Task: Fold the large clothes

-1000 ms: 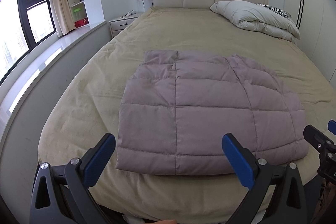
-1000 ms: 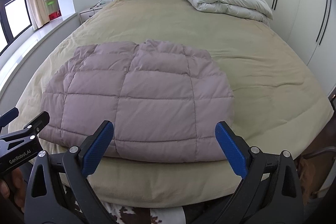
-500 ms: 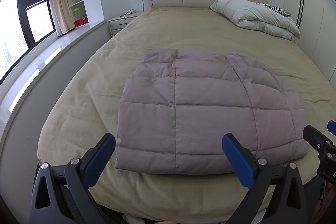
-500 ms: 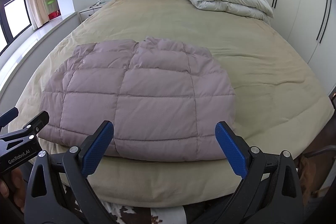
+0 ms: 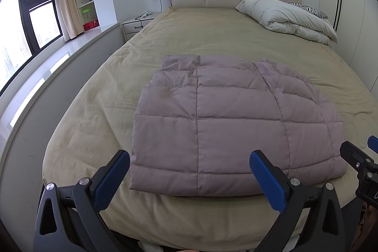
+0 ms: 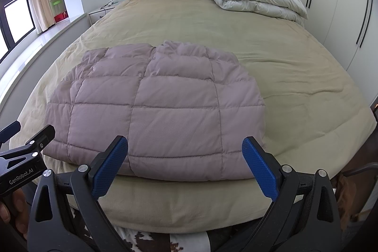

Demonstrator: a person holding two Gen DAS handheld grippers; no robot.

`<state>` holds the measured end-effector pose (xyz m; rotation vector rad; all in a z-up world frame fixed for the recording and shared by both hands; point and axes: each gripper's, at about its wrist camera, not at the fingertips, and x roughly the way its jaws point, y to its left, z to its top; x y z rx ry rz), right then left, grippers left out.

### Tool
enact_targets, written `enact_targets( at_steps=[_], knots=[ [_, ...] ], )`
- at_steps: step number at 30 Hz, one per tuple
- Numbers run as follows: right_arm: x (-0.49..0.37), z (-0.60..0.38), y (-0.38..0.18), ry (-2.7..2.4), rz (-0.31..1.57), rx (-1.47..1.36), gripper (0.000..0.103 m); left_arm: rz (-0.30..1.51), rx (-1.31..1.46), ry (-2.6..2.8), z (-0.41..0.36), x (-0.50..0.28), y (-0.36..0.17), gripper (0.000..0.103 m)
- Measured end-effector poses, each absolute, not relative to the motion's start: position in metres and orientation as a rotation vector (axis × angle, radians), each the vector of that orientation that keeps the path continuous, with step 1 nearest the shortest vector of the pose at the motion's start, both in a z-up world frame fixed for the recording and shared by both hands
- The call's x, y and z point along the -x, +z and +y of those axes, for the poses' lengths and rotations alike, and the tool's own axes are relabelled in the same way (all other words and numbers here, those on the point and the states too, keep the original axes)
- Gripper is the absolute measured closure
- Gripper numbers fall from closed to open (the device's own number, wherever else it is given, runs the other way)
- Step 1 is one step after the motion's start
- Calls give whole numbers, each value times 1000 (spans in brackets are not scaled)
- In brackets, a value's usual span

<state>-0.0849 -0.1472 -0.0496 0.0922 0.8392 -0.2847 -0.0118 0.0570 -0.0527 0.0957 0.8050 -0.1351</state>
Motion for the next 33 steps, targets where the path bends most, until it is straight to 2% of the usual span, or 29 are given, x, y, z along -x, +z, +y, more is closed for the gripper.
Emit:
enact_targets(
  at_steps=[33],
  knots=[
    [85, -146, -51, -287, 839, -94, 4, 811, -96, -140, 56, 11, -55, 0]
  ],
)
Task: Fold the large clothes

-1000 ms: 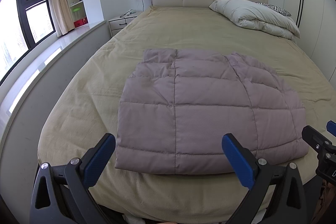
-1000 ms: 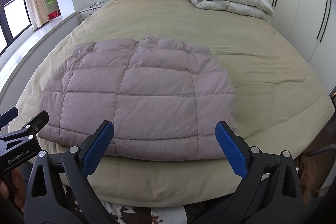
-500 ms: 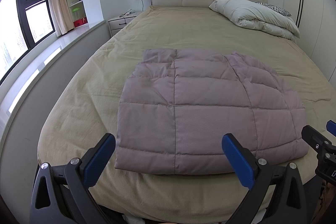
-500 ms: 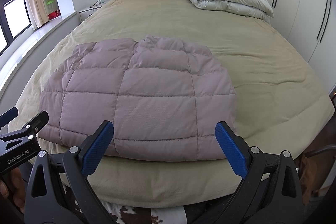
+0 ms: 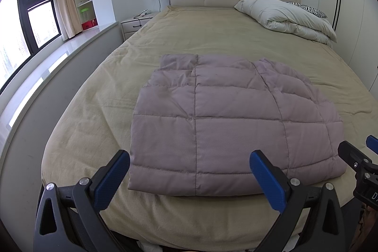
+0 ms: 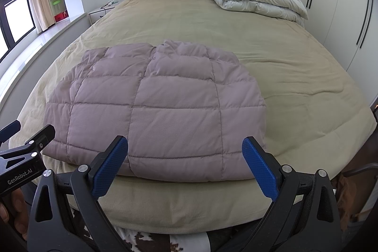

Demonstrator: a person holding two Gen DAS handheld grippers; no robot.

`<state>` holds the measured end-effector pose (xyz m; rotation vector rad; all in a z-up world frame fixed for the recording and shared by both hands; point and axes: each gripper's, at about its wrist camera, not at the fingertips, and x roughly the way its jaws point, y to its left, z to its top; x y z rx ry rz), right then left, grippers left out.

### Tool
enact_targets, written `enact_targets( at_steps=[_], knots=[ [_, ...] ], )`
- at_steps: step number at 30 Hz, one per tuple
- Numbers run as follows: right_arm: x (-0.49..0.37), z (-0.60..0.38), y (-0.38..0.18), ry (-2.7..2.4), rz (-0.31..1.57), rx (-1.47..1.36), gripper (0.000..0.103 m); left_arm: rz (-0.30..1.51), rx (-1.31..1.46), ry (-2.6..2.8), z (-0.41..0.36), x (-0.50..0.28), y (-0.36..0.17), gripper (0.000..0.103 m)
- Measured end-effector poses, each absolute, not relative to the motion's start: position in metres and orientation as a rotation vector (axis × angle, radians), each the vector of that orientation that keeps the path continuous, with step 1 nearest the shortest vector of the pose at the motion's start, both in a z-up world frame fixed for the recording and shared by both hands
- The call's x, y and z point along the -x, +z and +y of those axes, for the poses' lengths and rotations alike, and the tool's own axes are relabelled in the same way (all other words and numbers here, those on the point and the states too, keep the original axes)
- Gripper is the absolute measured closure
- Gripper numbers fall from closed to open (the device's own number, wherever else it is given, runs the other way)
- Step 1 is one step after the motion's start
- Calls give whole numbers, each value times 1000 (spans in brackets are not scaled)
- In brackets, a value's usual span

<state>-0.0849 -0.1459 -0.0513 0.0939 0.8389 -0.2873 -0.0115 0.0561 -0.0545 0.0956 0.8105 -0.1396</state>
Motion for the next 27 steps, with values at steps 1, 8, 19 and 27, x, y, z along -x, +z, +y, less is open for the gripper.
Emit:
enact_targets(
  at_steps=[1, 8, 19, 27],
  knots=[
    [85, -146, -51, -288, 838, -94, 4, 811, -96, -140, 56, 12, -55, 0],
    [85, -145, -52, -287, 839, -96, 4, 812, -97, -143, 56, 10, -55, 0],
    [85, -144, -52, -287, 841, -96, 4, 814, -94, -146, 57, 10, -55, 0],
    [83, -144, -55, -280, 850, -99, 4, 790, -90, -147, 60, 12, -55, 0]
  ],
)
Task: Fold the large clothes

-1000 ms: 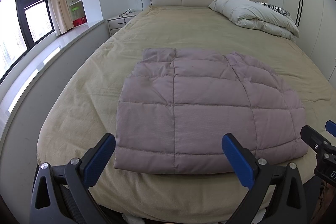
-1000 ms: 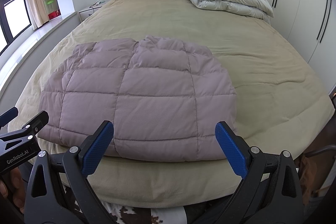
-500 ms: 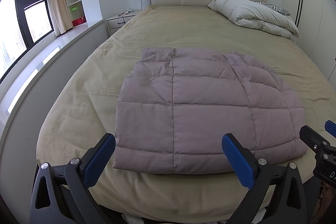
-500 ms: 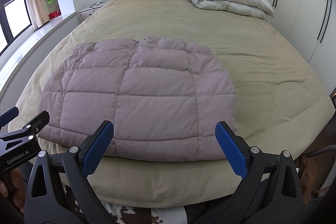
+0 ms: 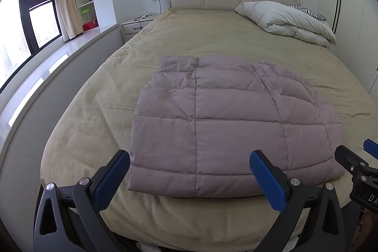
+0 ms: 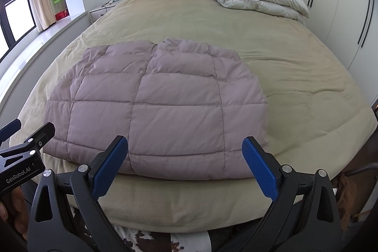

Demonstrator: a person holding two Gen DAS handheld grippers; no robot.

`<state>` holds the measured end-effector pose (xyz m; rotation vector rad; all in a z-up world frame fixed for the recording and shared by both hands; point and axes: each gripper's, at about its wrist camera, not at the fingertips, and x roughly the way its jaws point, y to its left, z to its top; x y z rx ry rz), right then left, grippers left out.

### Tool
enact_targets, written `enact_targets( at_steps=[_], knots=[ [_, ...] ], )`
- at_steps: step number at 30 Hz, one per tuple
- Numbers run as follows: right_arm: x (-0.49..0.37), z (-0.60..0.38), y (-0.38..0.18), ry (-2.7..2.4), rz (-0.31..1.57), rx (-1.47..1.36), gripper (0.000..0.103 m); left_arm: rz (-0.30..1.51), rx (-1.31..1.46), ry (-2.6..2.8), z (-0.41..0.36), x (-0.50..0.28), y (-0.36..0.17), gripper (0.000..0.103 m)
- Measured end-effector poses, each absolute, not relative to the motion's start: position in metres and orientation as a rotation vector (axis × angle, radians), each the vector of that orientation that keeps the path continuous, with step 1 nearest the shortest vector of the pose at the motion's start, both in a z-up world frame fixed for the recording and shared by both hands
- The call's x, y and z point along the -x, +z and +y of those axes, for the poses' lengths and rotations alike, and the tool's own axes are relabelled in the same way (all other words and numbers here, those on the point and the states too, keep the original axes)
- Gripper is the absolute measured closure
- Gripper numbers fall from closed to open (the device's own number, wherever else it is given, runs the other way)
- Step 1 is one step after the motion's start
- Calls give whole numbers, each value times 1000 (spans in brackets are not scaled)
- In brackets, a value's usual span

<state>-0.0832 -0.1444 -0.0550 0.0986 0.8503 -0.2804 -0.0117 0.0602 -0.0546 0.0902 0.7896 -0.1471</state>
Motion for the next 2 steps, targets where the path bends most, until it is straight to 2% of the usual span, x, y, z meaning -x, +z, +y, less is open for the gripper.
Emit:
enact_targets(
  at_steps=[2],
  knots=[
    [83, -145, -56, -280, 852, -100, 4, 785, -97, -147, 60, 13, -55, 0]
  ],
)
